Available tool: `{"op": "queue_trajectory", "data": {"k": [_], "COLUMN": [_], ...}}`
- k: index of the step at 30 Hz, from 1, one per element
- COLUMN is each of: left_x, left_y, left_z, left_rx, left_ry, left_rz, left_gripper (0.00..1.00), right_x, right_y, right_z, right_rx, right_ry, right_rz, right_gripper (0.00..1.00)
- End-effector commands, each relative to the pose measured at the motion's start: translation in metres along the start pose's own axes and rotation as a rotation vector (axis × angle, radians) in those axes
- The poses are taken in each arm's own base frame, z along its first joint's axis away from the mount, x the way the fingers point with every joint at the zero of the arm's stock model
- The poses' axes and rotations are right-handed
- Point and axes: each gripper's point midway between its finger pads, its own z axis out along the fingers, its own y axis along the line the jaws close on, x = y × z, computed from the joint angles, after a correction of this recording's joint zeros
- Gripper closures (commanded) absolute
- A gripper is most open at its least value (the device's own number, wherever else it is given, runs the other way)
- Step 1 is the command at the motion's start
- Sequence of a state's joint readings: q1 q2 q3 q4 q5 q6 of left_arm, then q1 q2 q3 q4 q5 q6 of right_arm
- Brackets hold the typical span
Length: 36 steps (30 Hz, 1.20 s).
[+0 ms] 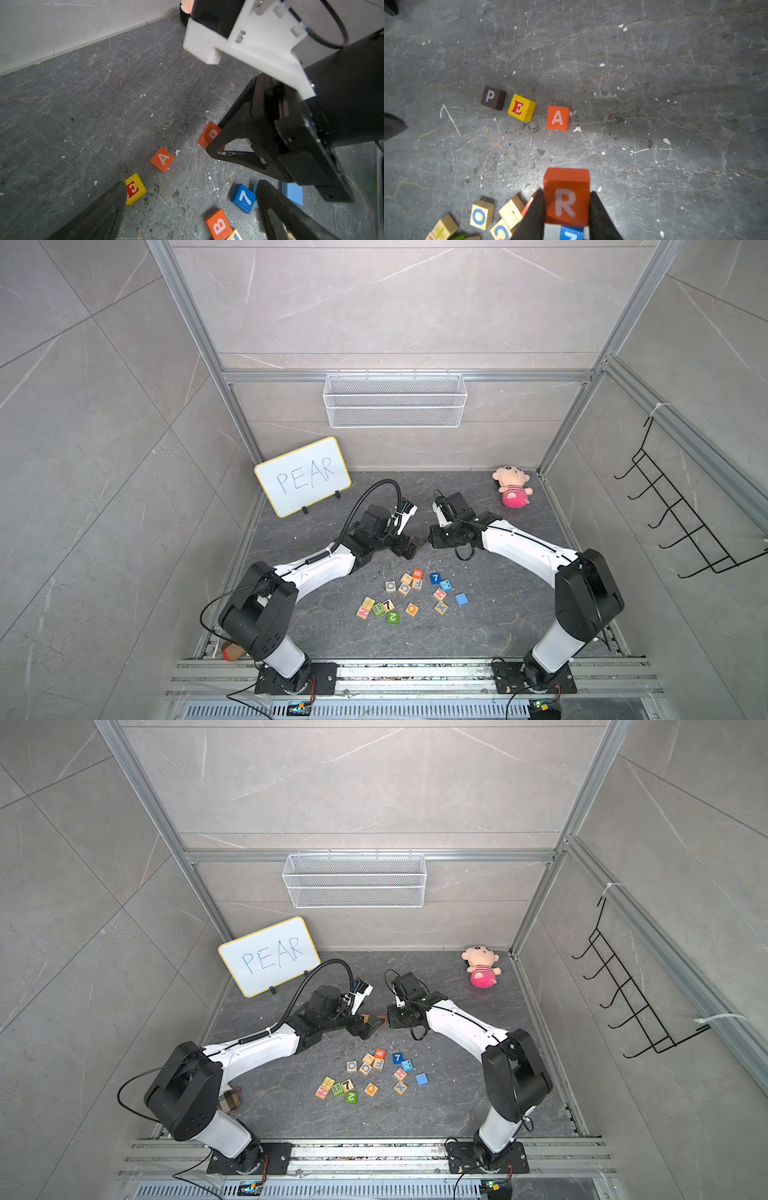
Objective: Spell the uppercase word “pear” with letter blocks
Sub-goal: Place the letter block at the center of the board.
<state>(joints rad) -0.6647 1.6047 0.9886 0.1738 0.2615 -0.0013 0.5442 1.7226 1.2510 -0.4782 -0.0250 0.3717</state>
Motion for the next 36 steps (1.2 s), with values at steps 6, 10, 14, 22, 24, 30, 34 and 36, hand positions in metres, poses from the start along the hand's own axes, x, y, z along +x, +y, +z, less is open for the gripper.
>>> {"op": "queue_trajectory", "data": {"k": [6,10,14,22,24,30,34,36], "left_x": [-0.025,-0.023,-0.024,-0.016,-0.015,-0.018,-0.014,-0.013], "left_y": [-0.002,-0.002,-0.001,0.0,0.0,0.0,0.0,0.0], "left_z": [0.007,0.01,0.011,0.02,0.02,0.017,0.017,0.016], "left_rx": [0.036,0.04,0.035,0.045,0.045,0.042,0.04,0.042], "left_ry": [-0.067,-0.053,-0.056,-0.03,-0.029,-0.04,-0.033,-0.035], "left_rz": [0.027,0.012,0.01,0.007,0.007,0.011,0.009,0.005], "left_gripper": [0.0,0.0,0.0,0.0,0.0,0.0,0.0,0.0], "right_x": [0.006,0.007,0.008,0.013,0.012,0.009,0.009,0.008], "right_y": [-0.026,-0.03,-0.034,-0.039,-0.04,-0.042,-0.043,-0.043], "right_z": [0.026,0.039,0.048,0.067,0.068,0.076,0.082,0.084], "right_rx": [0.127,0.148,0.168,0.198,0.201,0.216,0.222,0.222], "right_ry": [0.047,0.068,0.075,0.097,0.092,0.092,0.099,0.096], "right_rz": [0.063,0.074,0.09,0.102,0.107,0.107,0.113,0.113], "right_gripper": [0.71,0.71,0.71,0.71,0.71,0.71,0.71,0.7]}}
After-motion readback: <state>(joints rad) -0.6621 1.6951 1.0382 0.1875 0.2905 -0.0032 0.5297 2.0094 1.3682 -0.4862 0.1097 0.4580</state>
